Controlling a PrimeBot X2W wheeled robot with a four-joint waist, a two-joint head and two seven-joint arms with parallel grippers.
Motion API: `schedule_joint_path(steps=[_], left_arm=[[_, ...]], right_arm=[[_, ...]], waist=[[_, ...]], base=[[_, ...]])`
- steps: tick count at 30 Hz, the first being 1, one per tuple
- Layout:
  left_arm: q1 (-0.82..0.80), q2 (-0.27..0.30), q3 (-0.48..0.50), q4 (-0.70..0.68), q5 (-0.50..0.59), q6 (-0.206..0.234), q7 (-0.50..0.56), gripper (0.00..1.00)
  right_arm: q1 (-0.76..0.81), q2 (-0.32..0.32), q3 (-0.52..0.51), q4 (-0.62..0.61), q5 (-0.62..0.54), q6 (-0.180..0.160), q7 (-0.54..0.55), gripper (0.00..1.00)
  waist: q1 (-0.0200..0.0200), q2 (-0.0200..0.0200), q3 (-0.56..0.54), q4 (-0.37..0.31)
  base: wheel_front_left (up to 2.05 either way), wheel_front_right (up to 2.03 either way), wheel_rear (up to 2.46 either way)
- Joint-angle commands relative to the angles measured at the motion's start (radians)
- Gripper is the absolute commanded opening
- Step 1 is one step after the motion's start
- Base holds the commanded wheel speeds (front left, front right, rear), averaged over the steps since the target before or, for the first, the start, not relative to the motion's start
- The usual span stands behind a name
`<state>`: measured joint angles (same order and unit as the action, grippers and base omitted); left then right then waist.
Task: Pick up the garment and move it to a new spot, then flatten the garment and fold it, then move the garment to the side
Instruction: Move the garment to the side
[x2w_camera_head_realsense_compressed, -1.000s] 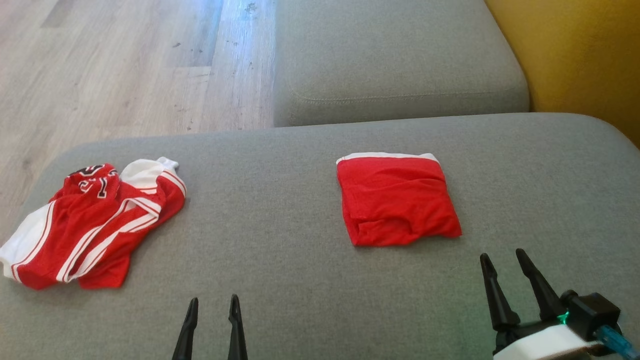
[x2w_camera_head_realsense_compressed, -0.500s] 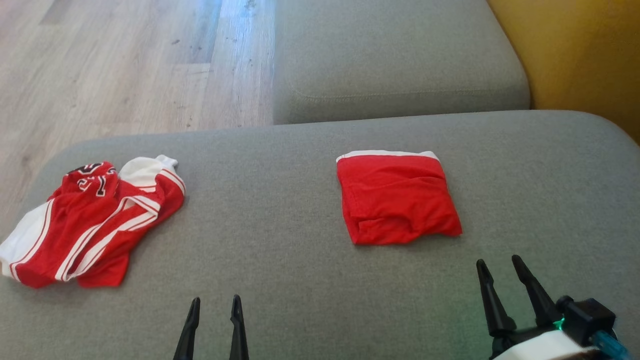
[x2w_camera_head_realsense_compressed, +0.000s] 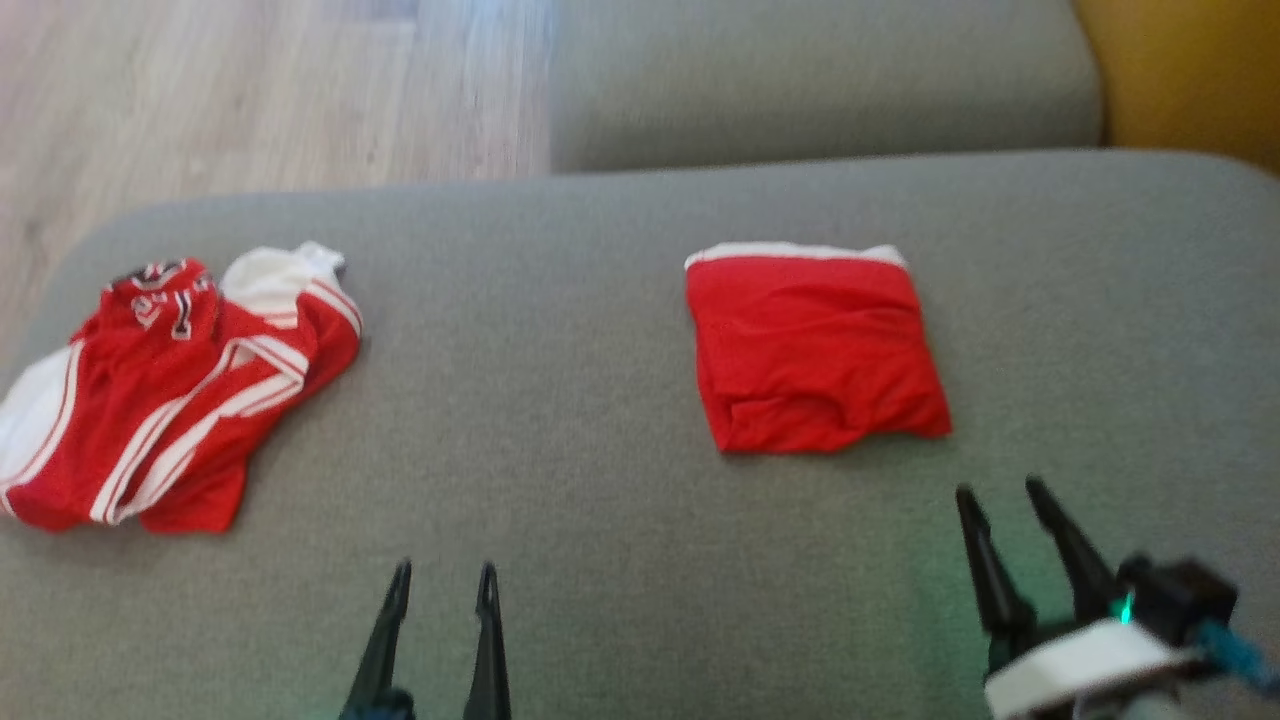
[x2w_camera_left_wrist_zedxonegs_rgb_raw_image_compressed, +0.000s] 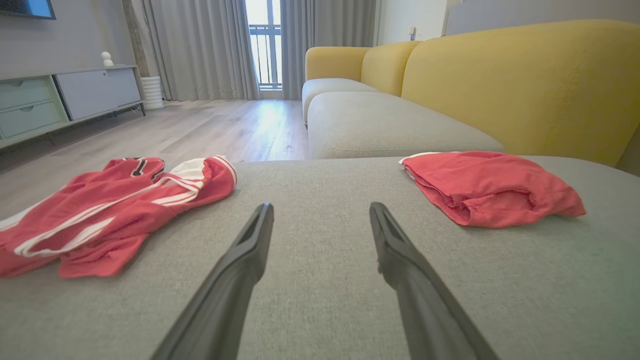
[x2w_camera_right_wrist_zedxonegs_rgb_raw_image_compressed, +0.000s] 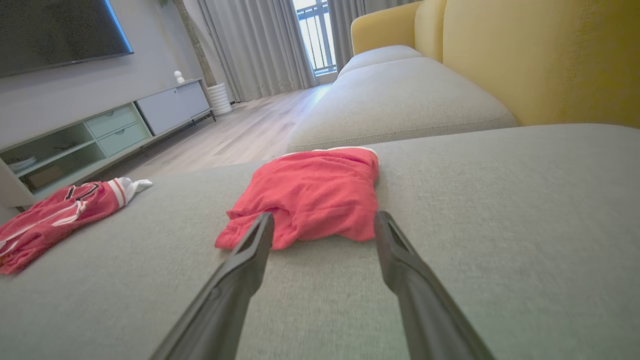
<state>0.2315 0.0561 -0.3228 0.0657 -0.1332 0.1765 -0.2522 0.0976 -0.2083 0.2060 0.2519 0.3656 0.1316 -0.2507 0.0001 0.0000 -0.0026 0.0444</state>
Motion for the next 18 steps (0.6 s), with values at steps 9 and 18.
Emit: schedule_joint_path(steps=[9, 18], left_arm=[[-0.166, -0.005, 0.019, -0.036, 0.079, 0.031, -0.01, 1.0], [-0.243, -0.005, -0.012, -0.03, 0.085, 0.033, -0.01, 1.0]], right_arm=[[-0.282, -0.114, 0.015, 0.014, 0.189, -0.001, 0.114, 1.0], [-0.457, -0.187, -0.034, 0.11, 0.41, -0.001, 0.346, 1.0]], waist=[[-0.0001, 0.0, 0.178, 0.058], [-0.0001, 0.0, 0.26, 0.103]], base=[[0.0, 0.0, 0.0], [0.0, 0.0, 0.0]])
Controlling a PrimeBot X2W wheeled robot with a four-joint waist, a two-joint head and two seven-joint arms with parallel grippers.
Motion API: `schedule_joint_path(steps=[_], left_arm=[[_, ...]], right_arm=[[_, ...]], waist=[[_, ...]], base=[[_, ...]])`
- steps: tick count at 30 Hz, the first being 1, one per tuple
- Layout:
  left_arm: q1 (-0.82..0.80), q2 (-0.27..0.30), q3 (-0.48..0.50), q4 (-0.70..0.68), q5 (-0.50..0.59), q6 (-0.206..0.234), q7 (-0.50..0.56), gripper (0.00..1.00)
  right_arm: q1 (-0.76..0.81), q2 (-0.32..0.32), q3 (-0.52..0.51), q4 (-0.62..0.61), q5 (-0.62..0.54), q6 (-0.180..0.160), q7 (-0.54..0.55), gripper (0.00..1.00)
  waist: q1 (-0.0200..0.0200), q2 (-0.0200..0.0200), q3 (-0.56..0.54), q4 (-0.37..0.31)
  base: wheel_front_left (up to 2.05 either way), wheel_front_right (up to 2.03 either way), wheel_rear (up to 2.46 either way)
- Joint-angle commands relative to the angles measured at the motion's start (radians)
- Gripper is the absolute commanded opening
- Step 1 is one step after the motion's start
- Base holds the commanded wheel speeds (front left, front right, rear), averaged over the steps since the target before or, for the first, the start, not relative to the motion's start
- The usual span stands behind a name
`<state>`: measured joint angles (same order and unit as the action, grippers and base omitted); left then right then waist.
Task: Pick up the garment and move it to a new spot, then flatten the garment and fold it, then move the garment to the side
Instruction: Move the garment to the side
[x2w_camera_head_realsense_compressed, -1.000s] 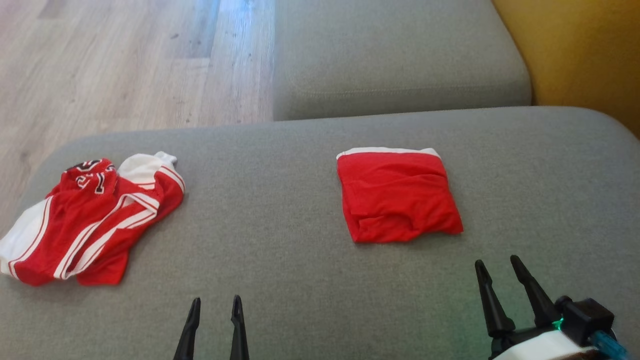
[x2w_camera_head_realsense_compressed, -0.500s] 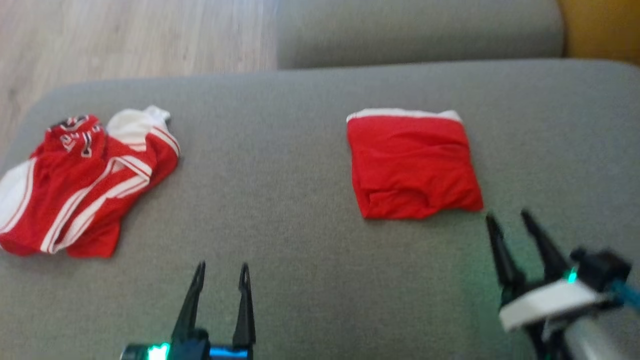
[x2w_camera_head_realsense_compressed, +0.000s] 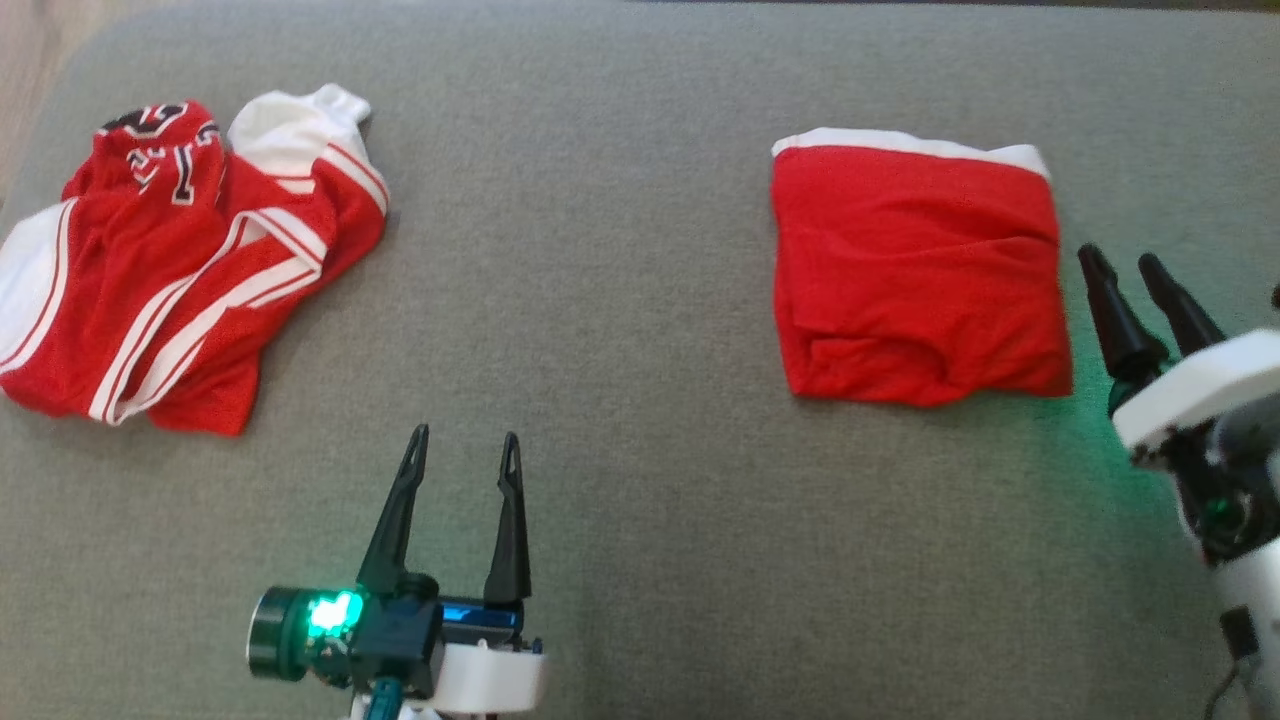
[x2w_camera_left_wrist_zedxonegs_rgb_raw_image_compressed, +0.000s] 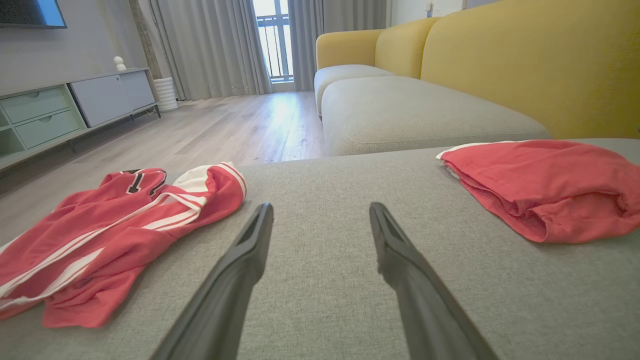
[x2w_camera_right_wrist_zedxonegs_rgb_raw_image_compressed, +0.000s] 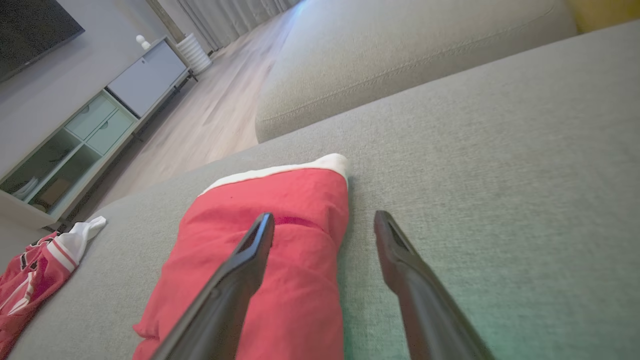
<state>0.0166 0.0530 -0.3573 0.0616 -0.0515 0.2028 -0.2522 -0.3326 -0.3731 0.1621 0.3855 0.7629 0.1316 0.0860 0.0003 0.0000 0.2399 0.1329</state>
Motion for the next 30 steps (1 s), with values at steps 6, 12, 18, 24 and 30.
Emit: schedule_joint_path(steps=[6, 12, 18, 24, 30], left_arm=[[-0.056, -0.002, -0.006, -0.026, -0.012, 0.0, -0.01, 1.0], [-0.078, -0.003, -0.024, -0.018, -0.031, 0.01, -0.01, 1.0], [-0.097, -0.003, -0.021, -0.011, -0.036, 0.016, -0.01, 1.0], [-0.108, -0.003, -0.018, -0.015, -0.033, 0.011, -0.01, 1.0], [-0.141, -0.003, -0.022, -0.02, -0.03, -0.004, -0.01, 1.0]], right_arm=[[-0.095, -0.051, 0.026, 0.049, 0.092, -0.001, 0.099, 1.0], [-0.115, -0.048, 0.072, 0.13, 0.133, -0.001, 0.15, 0.69], [-0.128, -0.085, 0.119, 0.129, 0.157, -0.001, 0.151, 0.0], [-0.129, -0.183, 0.124, 0.11, 0.121, -0.001, 0.121, 0.0], [-0.137, -0.322, 0.084, 0.113, 0.06, -0.001, 0.085, 0.0]], waist=[[-0.0003, 0.0, 0.051, 0.03], [-0.0003, 0.0, 0.067, 0.038], [-0.0003, 0.0, 0.083, 0.024], [-0.0003, 0.0, 0.104, -0.014], [-0.0003, 0.0, 0.161, -0.077]], base=[[0.0, 0.0, 0.0], [0.0, 0.0, 0.0], [0.0, 0.0, 0.0], [0.0, 0.0, 0.0], [0.0, 0.0, 0.0]])
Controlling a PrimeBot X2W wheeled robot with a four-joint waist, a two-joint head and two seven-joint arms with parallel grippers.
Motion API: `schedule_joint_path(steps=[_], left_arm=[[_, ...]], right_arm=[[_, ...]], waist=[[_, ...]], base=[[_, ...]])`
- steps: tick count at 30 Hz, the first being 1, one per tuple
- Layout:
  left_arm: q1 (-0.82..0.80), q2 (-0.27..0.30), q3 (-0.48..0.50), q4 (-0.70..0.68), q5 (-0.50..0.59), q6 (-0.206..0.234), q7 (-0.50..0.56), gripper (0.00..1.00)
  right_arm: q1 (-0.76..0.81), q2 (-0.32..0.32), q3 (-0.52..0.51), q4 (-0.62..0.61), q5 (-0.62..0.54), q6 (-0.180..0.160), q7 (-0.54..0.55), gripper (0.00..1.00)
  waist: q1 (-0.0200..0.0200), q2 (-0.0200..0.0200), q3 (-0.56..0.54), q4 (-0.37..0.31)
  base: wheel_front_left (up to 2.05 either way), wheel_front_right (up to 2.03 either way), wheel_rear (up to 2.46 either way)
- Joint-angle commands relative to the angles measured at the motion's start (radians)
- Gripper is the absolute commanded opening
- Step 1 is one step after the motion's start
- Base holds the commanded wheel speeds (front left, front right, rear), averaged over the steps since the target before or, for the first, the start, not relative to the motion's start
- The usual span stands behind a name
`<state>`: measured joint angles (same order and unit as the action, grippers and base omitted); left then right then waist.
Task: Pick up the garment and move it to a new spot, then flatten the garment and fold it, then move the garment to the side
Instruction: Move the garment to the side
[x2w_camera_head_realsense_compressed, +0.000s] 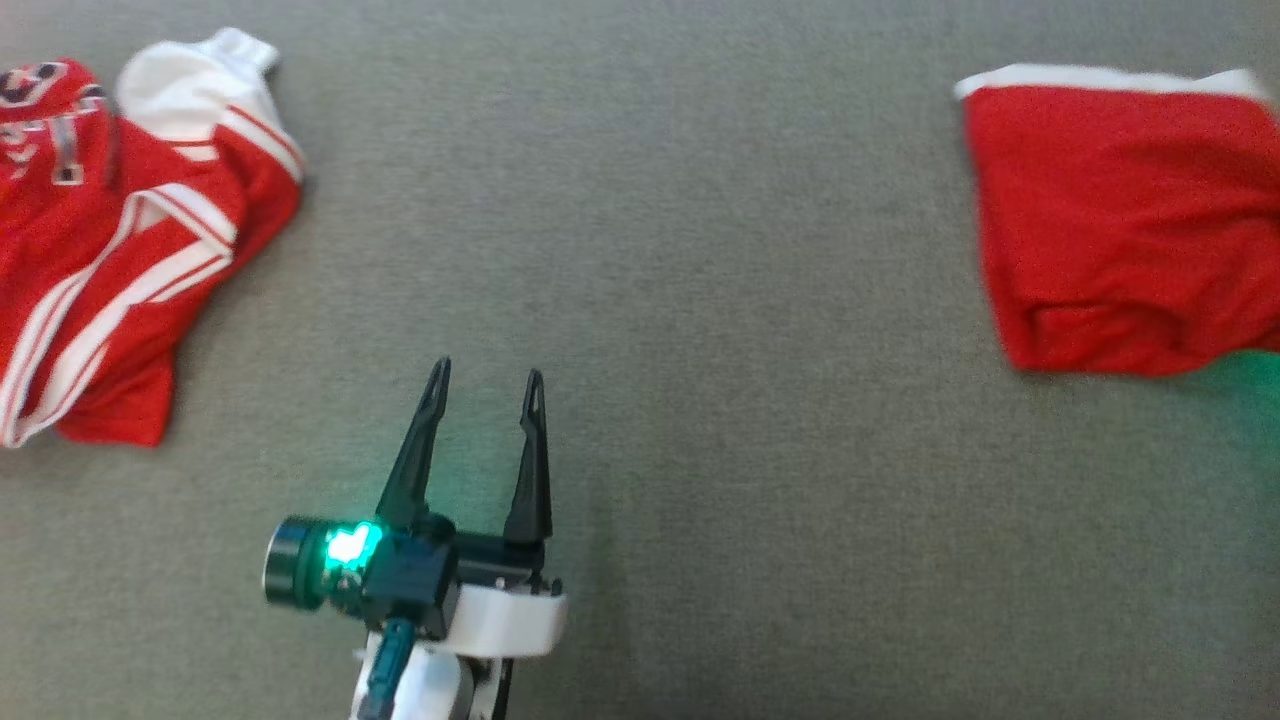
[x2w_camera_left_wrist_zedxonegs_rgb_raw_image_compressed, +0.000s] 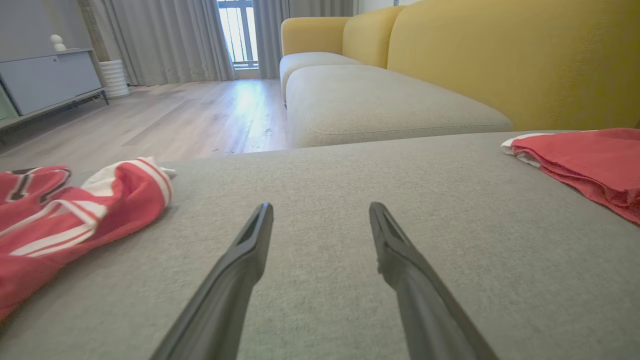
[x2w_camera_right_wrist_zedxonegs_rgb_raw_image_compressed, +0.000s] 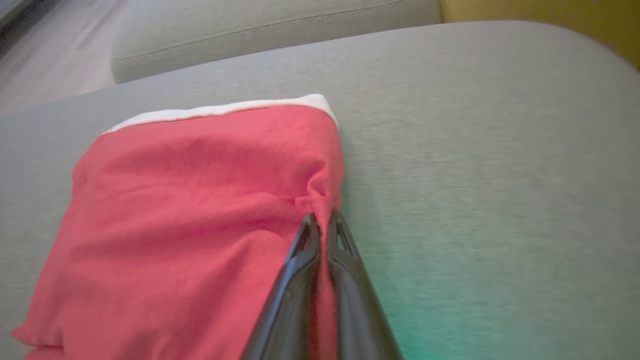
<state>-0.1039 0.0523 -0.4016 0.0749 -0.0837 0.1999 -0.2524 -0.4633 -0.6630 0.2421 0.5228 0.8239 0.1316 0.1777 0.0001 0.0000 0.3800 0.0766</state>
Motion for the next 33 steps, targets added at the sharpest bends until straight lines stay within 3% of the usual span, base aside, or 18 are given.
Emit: schedule_joint_path(steps=[1, 8, 17, 18, 19, 26, 33], left_arm=[[-0.03, -0.002, 0.022, -0.033, 0.005, -0.004, -0.009, 1.0], [-0.09, -0.002, 0.009, -0.03, 0.005, -0.036, -0.009, 1.0], [-0.122, -0.002, 0.013, -0.018, -0.008, -0.053, -0.009, 1.0], [-0.122, -0.002, 0.012, -0.015, -0.013, -0.055, -0.009, 1.0], [-0.122, -0.002, 0.011, -0.013, -0.015, -0.056, -0.009, 1.0], [-0.094, -0.002, 0.012, 0.003, -0.029, -0.048, -0.009, 1.0], [-0.006, -0.002, 0.034, 0.025, -0.088, -0.026, -0.009, 1.0]], right_arm=[[-0.012, -0.05, -0.007, -0.018, -0.011, -0.001, -0.013, 0.0], [-0.07, -0.125, -0.092, 0.036, -0.083, -0.001, -0.063, 0.0], [-0.12, -0.149, -0.182, 0.095, -0.207, -0.001, -0.113, 0.0], [-0.126, -0.149, -0.191, 0.104, -0.232, -0.001, -0.124, 0.43], [-0.133, -0.146, -0.202, 0.116, -0.258, -0.001, -0.136, 1.0], [-0.152, -0.072, -0.214, 0.173, -0.436, -0.001, -0.226, 1.0], [-0.075, 0.12, -0.129, 0.166, -0.465, -0.001, -0.302, 1.0]], waist=[[-0.0001, 0.0, 0.034, -0.031], [-0.0001, 0.0, 0.115, -0.069], [-0.0001, 0.0, 0.126, -0.075], [-0.0001, 0.0, 0.119, -0.073], [-0.0001, 0.0, 0.11, -0.071], [-0.0001, 0.0, -0.001, -0.041], [-0.0001, 0.0, -0.169, -0.01]], base=[[0.0, 0.0, 0.0], [0.0, 0.0, 0.0], [0.0, 0.0, 0.0], [0.0, 0.0, 0.0], [0.0, 0.0, 0.0], [0.0, 0.0, 0.0], [0.0, 0.0, 0.0]])
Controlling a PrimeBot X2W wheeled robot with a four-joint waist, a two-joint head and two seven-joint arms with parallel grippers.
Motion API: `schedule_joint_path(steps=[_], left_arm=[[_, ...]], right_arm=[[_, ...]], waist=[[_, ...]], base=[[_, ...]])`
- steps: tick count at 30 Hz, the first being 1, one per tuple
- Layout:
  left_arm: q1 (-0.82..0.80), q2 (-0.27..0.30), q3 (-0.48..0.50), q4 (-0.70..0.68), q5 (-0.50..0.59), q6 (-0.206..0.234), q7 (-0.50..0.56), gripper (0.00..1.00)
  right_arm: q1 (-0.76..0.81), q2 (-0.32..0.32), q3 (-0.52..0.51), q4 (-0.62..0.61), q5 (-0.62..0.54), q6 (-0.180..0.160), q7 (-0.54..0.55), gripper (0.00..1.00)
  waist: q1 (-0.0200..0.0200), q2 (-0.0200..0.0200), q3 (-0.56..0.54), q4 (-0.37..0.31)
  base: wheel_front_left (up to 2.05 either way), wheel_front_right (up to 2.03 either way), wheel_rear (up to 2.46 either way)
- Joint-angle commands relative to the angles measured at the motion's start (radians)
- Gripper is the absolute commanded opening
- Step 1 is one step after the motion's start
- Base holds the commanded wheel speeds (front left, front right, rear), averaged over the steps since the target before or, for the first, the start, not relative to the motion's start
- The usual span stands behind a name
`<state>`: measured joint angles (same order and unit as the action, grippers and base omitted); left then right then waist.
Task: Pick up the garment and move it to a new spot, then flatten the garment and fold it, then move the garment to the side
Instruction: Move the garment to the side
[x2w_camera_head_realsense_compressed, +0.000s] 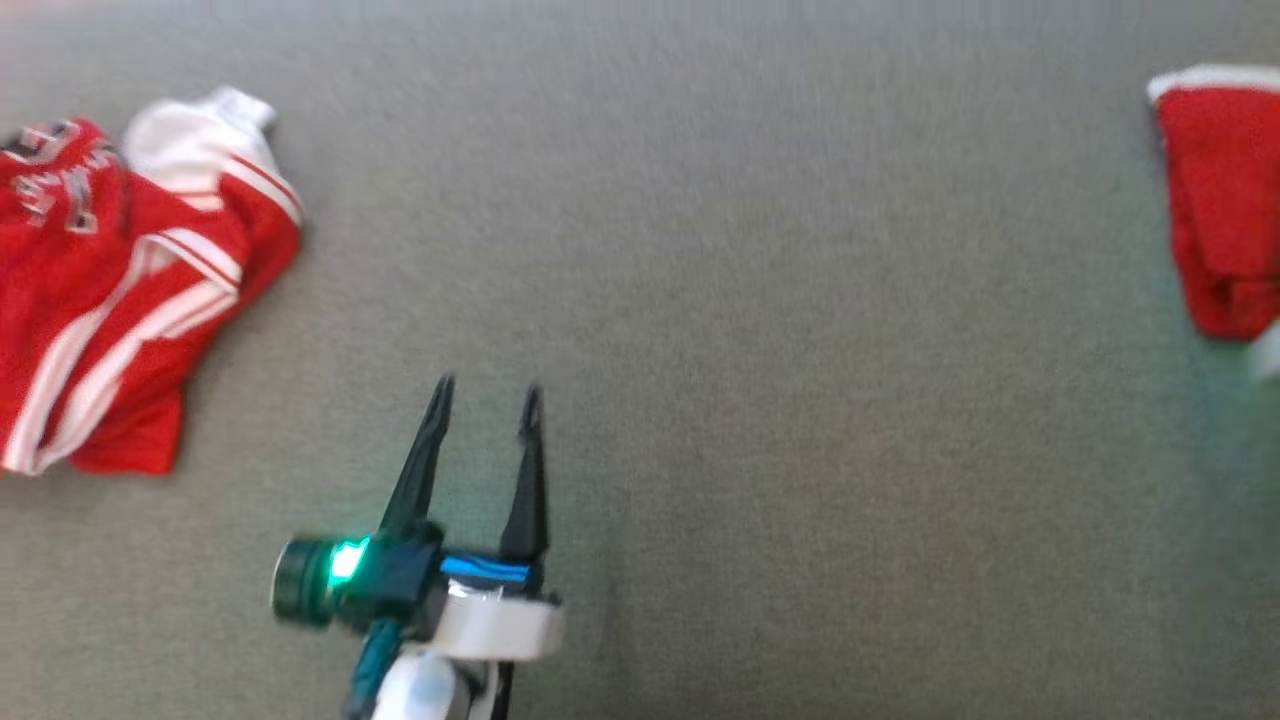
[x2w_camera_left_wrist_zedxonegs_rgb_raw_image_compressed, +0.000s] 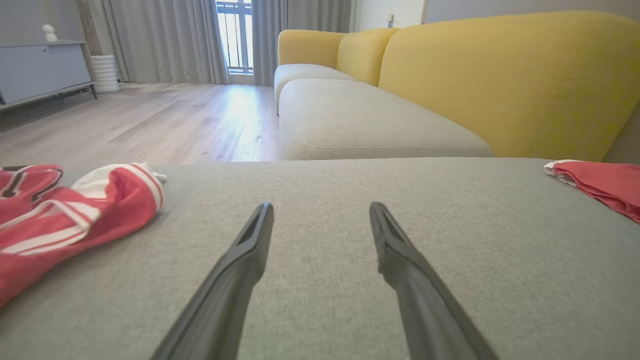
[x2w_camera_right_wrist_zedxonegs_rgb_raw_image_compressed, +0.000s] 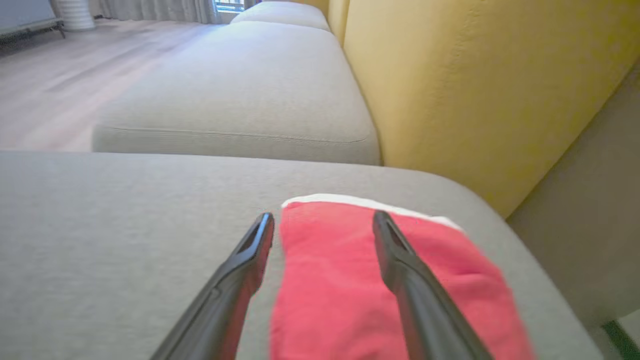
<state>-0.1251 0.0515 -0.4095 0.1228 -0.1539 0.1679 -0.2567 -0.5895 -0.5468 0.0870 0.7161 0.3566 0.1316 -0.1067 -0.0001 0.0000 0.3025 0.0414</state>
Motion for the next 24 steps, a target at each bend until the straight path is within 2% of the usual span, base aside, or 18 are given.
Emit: schedule_joint_path(steps=[1, 4, 5, 9, 14, 17, 24], left_arm=[[0.033, -0.001, 0.049, -0.017, -0.035, 0.007, -0.005, 1.0], [0.086, -0.001, 0.075, 0.007, -0.06, 0.009, -0.005, 1.0], [0.086, -0.001, 0.075, 0.007, -0.06, 0.009, -0.005, 1.0], [0.153, -0.001, 0.111, 0.022, -0.062, 0.009, -0.005, 1.0], [0.211, -0.001, 0.154, 0.0, -0.047, 0.0, -0.005, 1.0], [0.234, -0.001, 0.173, -0.022, -0.034, -0.008, -0.005, 1.0], [0.286, -0.001, 0.183, -0.077, 0.0, -0.034, -0.005, 1.0]], right_arm=[[0.07, 0.036, 0.047, -0.031, 0.011, -0.001, -0.026, 1.0], [0.135, 0.126, 0.108, -0.044, 0.036, -0.001, -0.057, 1.0], [0.135, 0.126, 0.108, -0.044, 0.036, -0.001, -0.057, 1.0], [0.224, 0.227, 0.171, -0.06, 0.084, -0.001, -0.103, 1.0], [0.328, 0.306, 0.202, -0.106, 0.093, -0.001, -0.146, 1.0], [0.392, 0.346, 0.188, -0.175, 0.076, -0.001, -0.154, 1.0], [0.594, 0.403, 0.11, -0.441, 0.012, -0.001, -0.155, 1.0]], waist=[[0.0001, 0.0, -0.116, 0.028], [0.0001, 0.0, -0.187, 0.034], [0.0001, 0.0, -0.187, 0.034], [0.0001, 0.0, -0.265, 0.036], [0.0001, 0.0, -0.327, 0.035], [0.0001, 0.0, -0.348, 0.031], [0.0001, 0.0, -0.388, 0.016]], base=[[0.0, 0.0, 0.0], [0.0, 0.0, 0.0], [0.0, 0.0, 0.0], [0.0, 0.0, 0.0], [0.0, 0.0, 0.0], [0.0, 0.0, 0.0], [0.0, 0.0, 0.0]])
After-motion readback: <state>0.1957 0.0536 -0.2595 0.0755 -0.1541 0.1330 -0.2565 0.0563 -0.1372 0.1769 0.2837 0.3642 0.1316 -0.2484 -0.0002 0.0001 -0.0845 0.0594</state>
